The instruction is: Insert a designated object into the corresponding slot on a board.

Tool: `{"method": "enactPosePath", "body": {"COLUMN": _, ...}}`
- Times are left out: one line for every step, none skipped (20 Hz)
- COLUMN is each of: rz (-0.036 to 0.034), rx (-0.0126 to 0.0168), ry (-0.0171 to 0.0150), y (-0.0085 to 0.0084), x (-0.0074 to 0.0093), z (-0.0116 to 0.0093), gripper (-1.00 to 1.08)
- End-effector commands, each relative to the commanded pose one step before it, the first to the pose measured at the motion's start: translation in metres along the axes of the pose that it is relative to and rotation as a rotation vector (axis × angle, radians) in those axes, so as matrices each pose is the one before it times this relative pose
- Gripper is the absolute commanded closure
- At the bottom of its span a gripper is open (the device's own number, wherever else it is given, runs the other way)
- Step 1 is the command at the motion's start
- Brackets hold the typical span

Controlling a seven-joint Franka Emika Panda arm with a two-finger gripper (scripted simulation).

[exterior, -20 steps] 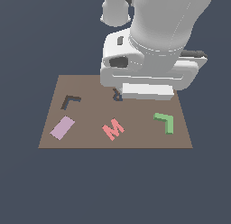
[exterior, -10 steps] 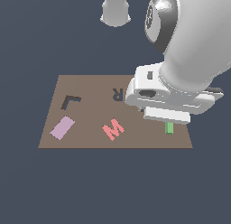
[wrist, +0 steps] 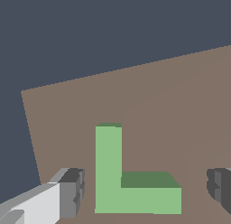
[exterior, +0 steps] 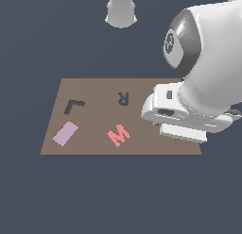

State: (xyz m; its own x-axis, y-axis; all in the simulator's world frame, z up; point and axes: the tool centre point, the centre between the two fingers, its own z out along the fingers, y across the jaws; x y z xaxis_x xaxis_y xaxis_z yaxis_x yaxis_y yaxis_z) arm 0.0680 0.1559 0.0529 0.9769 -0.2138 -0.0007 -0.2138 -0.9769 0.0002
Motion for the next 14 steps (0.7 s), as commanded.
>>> {"method": "enactPosePath", "body": {"rz": 0.00716, "rx": 0.00014, "ry": 0.00077, "y": -0.00331, "x": 0.00233, "z": 0.00262, "gripper": -0.92}}
{"method": "enactPosePath", "body": {"rz": 0.00129, "rx": 0.00001, "ry": -0.00002, "y": -0.00066, "x": 0.00046, "z": 0.00057, "gripper": -0.92}}
{"method": "enactPosePath", "body": {"rz": 0.00069, "rx": 0.00001, "ry": -0.00001, "y": -0.00047, "x": 0.00031, "z": 0.00033, "gripper": -0.92}}
{"method": "enactPosePath", "body": {"rz": 0.00000, "rx": 0.00000, "ry": 0.00000, "y": -0.00034, "x": 0.00013, "z": 0.00009, "gripper": -0.92}}
{"method": "enactPosePath", "body": {"rz": 0.00000, "rx": 0.00000, "ry": 0.00000, "y": 0.00023, "x": 0.00016, "z": -0.00015, "gripper": -0.92}}
{"method": "enactPosePath", "body": {"rz": -0.00048, "rx": 0.00005, "ry": -0.00002, "y": 0.00042, "x": 0.00003, "z": -0.00035, "gripper": -0.92}}
{"method": "enactPosePath", "body": {"rz": 0.00000, "rx": 0.00000, "ry": 0.00000, "y": 0.00035, "x": 0.00006, "z": -0.00016, "gripper": -0.92}}
{"method": "enactPosePath", "body": {"rz": -0.00052, "rx": -0.00011, "ry": -0.00045, "y": -0.00039, "x": -0.00047, "z": 0.00038, "gripper": -0.92}}
{"method": "enactPosePath", "body": {"rz": 0.00000, "rx": 0.00000, "ry": 0.00000, "y": 0.00000, "x": 0.00001, "z": 0.00040, "gripper": -0.92}}
{"method": "enactPosePath", "body": {"rz": 0.00000, "rx": 0.00000, "ry": 0.00000, "y": 0.00000, "x": 0.00002, "z": 0.00120, "gripper": -0.92}}
{"method": "enactPosePath", "body": {"rz": 0.00000, "rx": 0.00000, "ry": 0.00000, "y": 0.00001, "x": 0.00003, "z": 0.00199, "gripper": -0.92}}
{"method": "enactPosePath", "body": {"rz": 0.00000, "rx": 0.00000, "ry": 0.00000, "y": 0.00002, "x": 0.00004, "z": 0.00279, "gripper": -0.92}}
{"method": "enactPosePath", "body": {"rz": 0.00000, "rx": 0.00000, "ry": 0.00000, "y": 0.00003, "x": 0.00003, "z": 0.00359, "gripper": -0.92}}
{"method": "enactPosePath", "body": {"rz": 0.00000, "rx": 0.00000, "ry": 0.00000, "y": 0.00004, "x": 0.00001, "z": 0.00359, "gripper": -0.92}}
